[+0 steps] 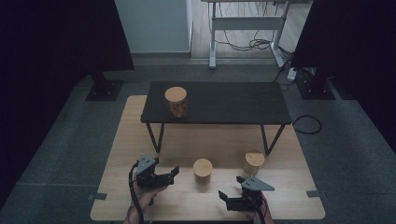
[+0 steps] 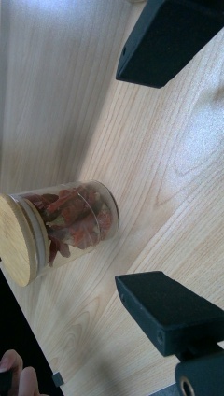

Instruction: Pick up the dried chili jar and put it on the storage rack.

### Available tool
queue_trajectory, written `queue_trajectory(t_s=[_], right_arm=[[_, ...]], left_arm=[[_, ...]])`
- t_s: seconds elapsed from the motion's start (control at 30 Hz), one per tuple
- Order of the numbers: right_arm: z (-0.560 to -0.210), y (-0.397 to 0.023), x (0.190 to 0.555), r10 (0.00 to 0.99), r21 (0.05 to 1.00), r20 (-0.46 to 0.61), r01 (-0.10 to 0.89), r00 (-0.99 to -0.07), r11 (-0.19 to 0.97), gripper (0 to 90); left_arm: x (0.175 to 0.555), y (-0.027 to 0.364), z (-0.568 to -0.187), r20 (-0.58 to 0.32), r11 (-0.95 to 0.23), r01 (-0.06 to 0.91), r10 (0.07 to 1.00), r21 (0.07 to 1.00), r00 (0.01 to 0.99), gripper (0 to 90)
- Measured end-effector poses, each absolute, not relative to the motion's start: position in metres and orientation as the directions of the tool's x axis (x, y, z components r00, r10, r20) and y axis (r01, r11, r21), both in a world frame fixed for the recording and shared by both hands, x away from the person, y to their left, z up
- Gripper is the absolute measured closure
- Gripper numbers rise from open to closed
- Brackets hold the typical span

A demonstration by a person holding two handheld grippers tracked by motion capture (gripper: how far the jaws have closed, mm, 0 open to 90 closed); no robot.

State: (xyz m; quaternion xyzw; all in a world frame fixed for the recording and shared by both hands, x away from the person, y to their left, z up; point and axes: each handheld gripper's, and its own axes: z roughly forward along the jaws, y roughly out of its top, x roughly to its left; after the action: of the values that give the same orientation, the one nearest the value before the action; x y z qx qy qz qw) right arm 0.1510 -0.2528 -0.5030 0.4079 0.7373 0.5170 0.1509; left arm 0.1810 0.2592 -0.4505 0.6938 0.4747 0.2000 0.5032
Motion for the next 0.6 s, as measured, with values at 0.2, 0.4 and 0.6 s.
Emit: queue_trajectory(t_s=[0.2,0.4,0.6], right_arm=[[-0.503,-0.254,0.151,0.766,0.889,0.199,0.442,-0.612,0.122,2.7],[-0.502,-0.247,0.147,0.776,0.897,0.162,0.42,-0.609,0.142,1.6],[-0.502,-0.242,0.147,0.78,0.893,0.159,0.426,-0.605,0.148,1.5]], left_arm=[[0.183,0.26,-0.452,-0.205,-0.04,0.466,0.863,0.884,0.462,4.3],[0.184,0.263,-0.453,-0.242,-0.003,0.468,0.854,0.884,0.461,4.4],[0.184,0.262,-0.452,-0.244,0.003,0.463,0.854,0.886,0.46,4.6]])
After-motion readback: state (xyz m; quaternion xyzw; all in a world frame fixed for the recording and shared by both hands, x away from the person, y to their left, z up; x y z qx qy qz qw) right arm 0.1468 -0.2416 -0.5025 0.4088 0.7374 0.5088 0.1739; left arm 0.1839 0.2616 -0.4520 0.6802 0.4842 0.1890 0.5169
